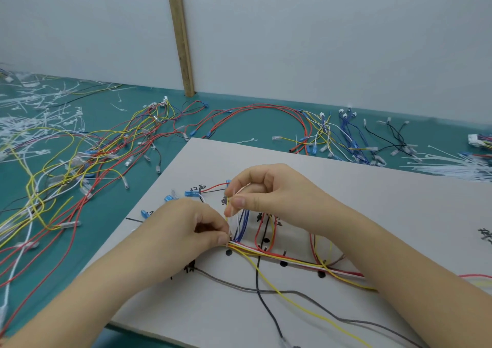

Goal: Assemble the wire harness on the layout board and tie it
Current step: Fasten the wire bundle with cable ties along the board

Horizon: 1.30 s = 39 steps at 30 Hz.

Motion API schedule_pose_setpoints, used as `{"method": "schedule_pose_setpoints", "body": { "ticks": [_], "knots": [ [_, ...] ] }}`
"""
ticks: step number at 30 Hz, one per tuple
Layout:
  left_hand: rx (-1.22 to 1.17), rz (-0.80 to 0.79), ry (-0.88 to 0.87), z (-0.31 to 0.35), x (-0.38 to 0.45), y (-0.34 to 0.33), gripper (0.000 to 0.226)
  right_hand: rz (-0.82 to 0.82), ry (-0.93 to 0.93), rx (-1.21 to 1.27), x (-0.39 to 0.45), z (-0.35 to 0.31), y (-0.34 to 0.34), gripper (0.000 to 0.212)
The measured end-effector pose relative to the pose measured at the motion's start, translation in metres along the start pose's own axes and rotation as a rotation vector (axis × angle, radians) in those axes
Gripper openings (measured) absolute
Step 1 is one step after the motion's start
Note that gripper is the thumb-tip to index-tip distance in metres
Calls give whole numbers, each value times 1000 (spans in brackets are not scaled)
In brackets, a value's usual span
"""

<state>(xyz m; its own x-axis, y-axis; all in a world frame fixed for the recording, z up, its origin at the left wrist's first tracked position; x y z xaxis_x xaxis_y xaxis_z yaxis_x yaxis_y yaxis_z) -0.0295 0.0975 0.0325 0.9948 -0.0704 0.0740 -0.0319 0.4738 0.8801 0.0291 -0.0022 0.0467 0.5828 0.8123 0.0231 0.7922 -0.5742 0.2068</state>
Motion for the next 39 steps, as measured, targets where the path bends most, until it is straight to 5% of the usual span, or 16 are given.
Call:
{"method": "schedule_pose_setpoints", "body": {
  "ticks": [10, 21, 30, 35, 39],
  "knots": [
    [22, 95, -13, 0, -5, 1, 21, 52, 66, -160, 0, -2, -8, 26],
    [163, 120, -109, 8, -6, -1, 18, -24, 70, 7, 2, -1, -18, 27],
    [150, -189, -8, 11, 17, 4, 12, 90, -64, -26, 4, -8, 16, 8],
    [-169, 376, -140, 51, 31, 54, 18, 458, -44, -376, -34, -23, 132, 16],
    [-237, 437, -235, 71, 49, 43, 20, 737, -316, -926, -95, 9, 249, 15]
  ]
}}
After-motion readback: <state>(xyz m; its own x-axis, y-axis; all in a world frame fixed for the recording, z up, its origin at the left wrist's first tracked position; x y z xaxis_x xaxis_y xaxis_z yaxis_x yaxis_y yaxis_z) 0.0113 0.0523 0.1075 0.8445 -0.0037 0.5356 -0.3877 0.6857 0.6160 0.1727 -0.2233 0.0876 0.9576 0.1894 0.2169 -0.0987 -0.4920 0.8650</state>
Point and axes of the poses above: each hand's wrist, its own x-axis towards the middle knuckle, its own y-axis out of the back of the hand, z = x × y, the point moved 7 cm from there along x, towards the middle knuckle, and after that the axes turned 7 degrees about x, right-handed, at the moved point
